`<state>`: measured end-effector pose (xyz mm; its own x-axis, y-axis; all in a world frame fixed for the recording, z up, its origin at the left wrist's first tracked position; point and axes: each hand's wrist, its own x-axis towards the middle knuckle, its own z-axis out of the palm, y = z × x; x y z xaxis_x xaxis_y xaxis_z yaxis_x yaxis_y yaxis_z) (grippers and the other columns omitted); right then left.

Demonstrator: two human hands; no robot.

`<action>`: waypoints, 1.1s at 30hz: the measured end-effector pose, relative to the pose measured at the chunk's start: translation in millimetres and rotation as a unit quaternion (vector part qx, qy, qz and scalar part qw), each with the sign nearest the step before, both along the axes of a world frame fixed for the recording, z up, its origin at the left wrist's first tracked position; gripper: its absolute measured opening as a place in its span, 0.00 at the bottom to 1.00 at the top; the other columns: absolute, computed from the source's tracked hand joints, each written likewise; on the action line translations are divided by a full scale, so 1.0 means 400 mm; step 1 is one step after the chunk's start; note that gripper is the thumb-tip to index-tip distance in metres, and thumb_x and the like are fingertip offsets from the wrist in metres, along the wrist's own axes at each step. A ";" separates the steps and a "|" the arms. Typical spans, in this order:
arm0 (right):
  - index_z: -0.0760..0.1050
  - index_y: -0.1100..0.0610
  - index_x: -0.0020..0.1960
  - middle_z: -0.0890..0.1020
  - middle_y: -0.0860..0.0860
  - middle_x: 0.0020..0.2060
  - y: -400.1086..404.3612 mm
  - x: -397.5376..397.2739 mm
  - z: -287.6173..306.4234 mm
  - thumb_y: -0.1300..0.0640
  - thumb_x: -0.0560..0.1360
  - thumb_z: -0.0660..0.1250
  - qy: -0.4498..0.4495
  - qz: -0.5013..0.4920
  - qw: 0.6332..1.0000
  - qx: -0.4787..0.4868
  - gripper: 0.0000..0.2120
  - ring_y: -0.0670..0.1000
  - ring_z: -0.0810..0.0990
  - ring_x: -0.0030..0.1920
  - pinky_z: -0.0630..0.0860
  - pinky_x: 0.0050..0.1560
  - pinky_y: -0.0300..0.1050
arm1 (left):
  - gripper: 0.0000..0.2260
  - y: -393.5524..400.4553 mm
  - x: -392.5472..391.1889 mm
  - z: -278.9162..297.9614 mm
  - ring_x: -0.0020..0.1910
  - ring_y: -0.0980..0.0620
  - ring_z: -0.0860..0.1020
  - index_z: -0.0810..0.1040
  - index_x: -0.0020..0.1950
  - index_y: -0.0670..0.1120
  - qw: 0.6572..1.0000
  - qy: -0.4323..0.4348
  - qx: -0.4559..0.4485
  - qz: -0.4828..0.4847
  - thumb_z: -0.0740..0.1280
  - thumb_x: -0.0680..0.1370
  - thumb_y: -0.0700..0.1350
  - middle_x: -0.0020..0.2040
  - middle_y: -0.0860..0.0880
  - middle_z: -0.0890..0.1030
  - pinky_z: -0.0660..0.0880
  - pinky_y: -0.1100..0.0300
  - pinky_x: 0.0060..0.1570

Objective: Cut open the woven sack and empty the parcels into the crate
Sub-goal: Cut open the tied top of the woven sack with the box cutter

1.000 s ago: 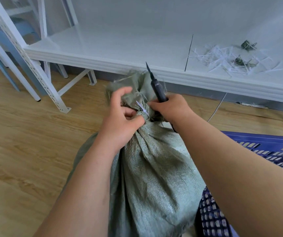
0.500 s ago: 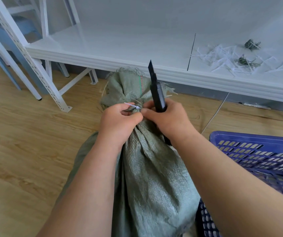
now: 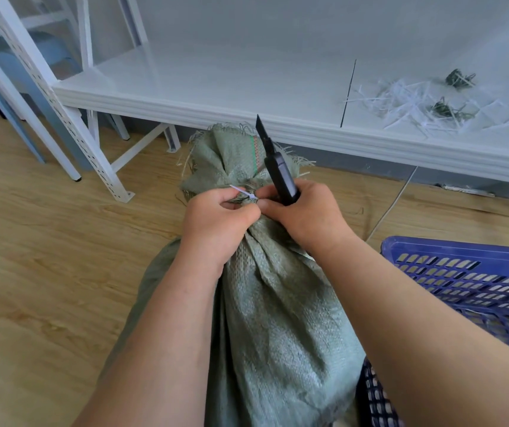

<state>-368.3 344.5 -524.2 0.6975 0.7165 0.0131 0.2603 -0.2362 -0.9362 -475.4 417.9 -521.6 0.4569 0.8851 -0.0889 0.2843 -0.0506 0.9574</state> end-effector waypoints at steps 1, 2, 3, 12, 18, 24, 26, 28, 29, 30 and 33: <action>0.80 0.47 0.37 0.82 0.42 0.33 0.001 0.002 0.000 0.57 0.69 0.76 0.004 0.001 1.000 -0.004 0.07 0.41 0.78 0.34 0.73 0.40 0.33 | 0.21 -0.002 -0.001 0.000 0.33 0.63 0.78 0.80 0.60 0.48 1.000 -0.003 0.000 0.000 0.72 0.67 0.42 0.37 0.56 0.82 0.74 0.68 0.37; 0.80 0.47 0.36 0.82 0.43 0.33 0.002 0.003 0.001 0.57 0.69 0.76 0.009 -0.001 1.000 -0.009 0.08 0.42 0.78 0.34 0.73 0.40 0.34 | 0.20 -0.003 -0.003 -0.001 0.33 0.63 0.78 0.80 0.61 0.48 1.000 -0.004 -0.001 -0.002 0.71 0.68 0.41 0.37 0.55 0.82 0.74 0.67 0.37; 0.79 0.47 0.36 0.82 0.43 0.33 0.003 0.004 0.000 0.57 0.69 0.76 0.013 -0.004 1.000 -0.013 0.08 0.43 0.78 0.35 0.73 0.41 0.36 | 0.20 -0.005 -0.005 0.000 0.35 0.61 0.79 0.80 0.60 0.48 1.000 -0.001 -0.005 -0.008 0.71 0.69 0.40 0.38 0.54 0.82 0.75 0.65 0.39; 0.77 0.50 0.35 0.76 0.42 0.24 -0.008 -0.003 -0.019 0.57 0.73 0.73 0.059 -0.026 0.997 0.029 0.09 0.41 0.72 0.26 0.70 0.36 0.40 | 0.21 -0.020 -0.014 0.074 0.57 0.65 0.72 0.68 0.62 0.59 0.950 0.006 0.311 -0.024 0.71 0.73 0.49 0.54 0.64 0.77 0.62 0.71 0.56; 0.76 0.50 0.36 0.74 0.42 0.23 -0.014 -0.005 -0.017 0.57 0.74 0.72 0.062 -0.020 0.997 0.040 0.09 0.38 0.69 0.22 0.65 0.29 0.34 | 0.13 -0.013 -0.016 0.025 0.55 0.63 0.73 0.70 0.54 0.60 0.951 0.107 0.272 -0.101 0.71 0.74 0.51 0.48 0.66 0.78 0.65 0.50 0.63; 0.73 0.45 0.36 0.78 0.52 0.44 -0.007 -0.018 -0.023 0.55 0.73 0.71 -0.096 -0.026 0.995 -0.027 0.11 0.48 0.75 0.40 0.64 0.41 0.36 | 0.10 -0.015 -0.002 0.006 0.52 0.56 0.75 0.72 0.45 0.61 0.922 0.230 0.305 -0.055 0.71 0.69 0.50 0.45 0.60 0.72 0.64 0.55 0.53; 0.72 0.44 0.36 0.77 0.53 0.47 -0.010 -0.020 -0.029 0.55 0.73 0.71 -0.100 -0.031 0.994 -0.034 0.11 0.50 0.75 0.44 0.64 0.44 0.37 | 0.09 -0.005 -0.005 -0.005 0.52 0.54 0.77 0.74 0.44 0.60 0.929 0.232 0.279 -0.079 0.71 0.69 0.50 0.48 0.59 0.73 0.70 0.52 0.56; 0.75 0.47 0.39 0.78 0.54 0.48 -0.013 -0.015 -0.031 0.55 0.74 0.71 -0.089 -0.041 0.995 -0.030 0.07 0.52 0.77 0.45 0.66 0.45 0.38 | 0.06 0.012 -0.016 -0.008 0.50 0.57 0.78 0.77 0.45 0.58 0.949 0.191 0.217 -0.128 0.71 0.70 0.54 0.49 0.59 0.78 0.74 0.54 0.51; 0.76 0.48 0.40 0.78 0.54 0.48 -0.014 -0.011 -0.030 0.55 0.74 0.71 -0.084 -0.042 0.995 -0.029 0.06 0.52 0.78 0.46 0.67 0.45 0.38 | 0.06 0.018 -0.021 -0.007 0.49 0.59 0.78 0.79 0.46 0.58 0.956 0.168 0.186 -0.150 0.70 0.72 0.56 0.48 0.59 0.79 0.74 0.58 0.47; 0.76 0.47 0.40 0.78 0.54 0.47 -0.013 -0.008 -0.030 0.54 0.74 0.71 -0.083 -0.039 0.995 -0.031 0.06 0.52 0.78 0.46 0.66 0.44 0.38 | 0.06 0.022 -0.025 -0.008 0.48 0.61 0.77 0.80 0.46 0.58 0.961 0.153 0.169 -0.157 0.69 0.73 0.57 0.47 0.60 0.80 0.73 0.62 0.44; 0.77 0.49 0.41 0.80 0.53 0.44 -0.002 -0.008 -0.025 0.55 0.73 0.72 -0.081 -0.030 0.996 -0.037 0.04 0.51 0.78 0.43 0.66 0.41 0.38 | 0.00 0.016 -0.017 -0.021 0.47 0.57 0.78 0.80 0.44 0.56 0.967 0.122 0.203 -0.096 0.70 0.75 0.50 0.47 0.57 0.81 0.73 0.60 0.46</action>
